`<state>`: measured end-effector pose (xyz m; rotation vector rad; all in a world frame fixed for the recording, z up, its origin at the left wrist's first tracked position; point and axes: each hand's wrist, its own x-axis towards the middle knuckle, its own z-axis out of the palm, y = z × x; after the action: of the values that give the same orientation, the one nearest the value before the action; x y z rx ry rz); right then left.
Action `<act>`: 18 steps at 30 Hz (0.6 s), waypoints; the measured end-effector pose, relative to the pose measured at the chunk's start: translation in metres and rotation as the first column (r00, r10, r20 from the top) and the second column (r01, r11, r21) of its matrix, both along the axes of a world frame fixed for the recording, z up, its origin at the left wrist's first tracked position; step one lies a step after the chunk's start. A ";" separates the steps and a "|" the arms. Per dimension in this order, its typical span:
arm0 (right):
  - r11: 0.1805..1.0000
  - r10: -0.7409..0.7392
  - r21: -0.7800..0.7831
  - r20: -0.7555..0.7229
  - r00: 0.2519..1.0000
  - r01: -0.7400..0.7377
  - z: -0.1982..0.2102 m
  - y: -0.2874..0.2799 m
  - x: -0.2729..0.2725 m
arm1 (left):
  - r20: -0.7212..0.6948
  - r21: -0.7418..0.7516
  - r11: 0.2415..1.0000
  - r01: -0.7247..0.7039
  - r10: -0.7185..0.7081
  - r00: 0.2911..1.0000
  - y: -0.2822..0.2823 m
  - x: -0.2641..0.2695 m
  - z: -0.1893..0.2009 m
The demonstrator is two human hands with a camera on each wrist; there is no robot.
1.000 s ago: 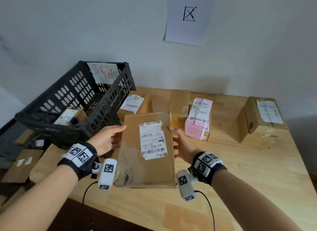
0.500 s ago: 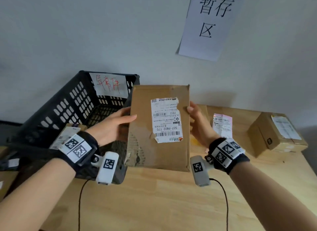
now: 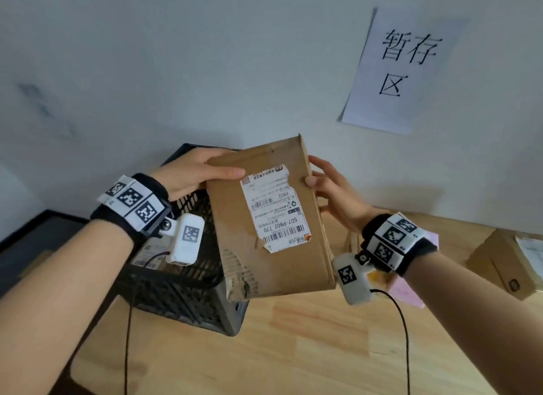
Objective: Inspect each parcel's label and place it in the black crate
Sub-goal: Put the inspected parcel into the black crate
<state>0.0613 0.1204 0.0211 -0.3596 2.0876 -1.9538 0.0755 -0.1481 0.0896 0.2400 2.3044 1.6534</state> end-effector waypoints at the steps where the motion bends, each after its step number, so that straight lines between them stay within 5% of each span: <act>1: 1.000 0.027 0.012 0.010 1.000 -0.027 -0.002 -0.006 -0.001 | 0.014 0.011 1.000 -0.009 0.009 1.000 -0.005 0.001 -0.001; 9: 0.992 0.122 -0.053 0.126 0.985 -0.116 0.011 -0.047 -0.014 | 0.137 0.132 0.980 -0.148 0.130 0.982 -0.069 -0.002 -0.026; 18: 0.985 0.172 -0.013 0.246 0.954 -0.175 0.049 -0.116 -0.051 | 0.244 0.268 0.950 -0.160 0.093 0.965 -0.158 -0.041 -0.058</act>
<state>0.0105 0.0044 0.0697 -0.2722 1.8426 -1.7863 0.0345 -0.3064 0.0315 -0.0415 1.9445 1.9650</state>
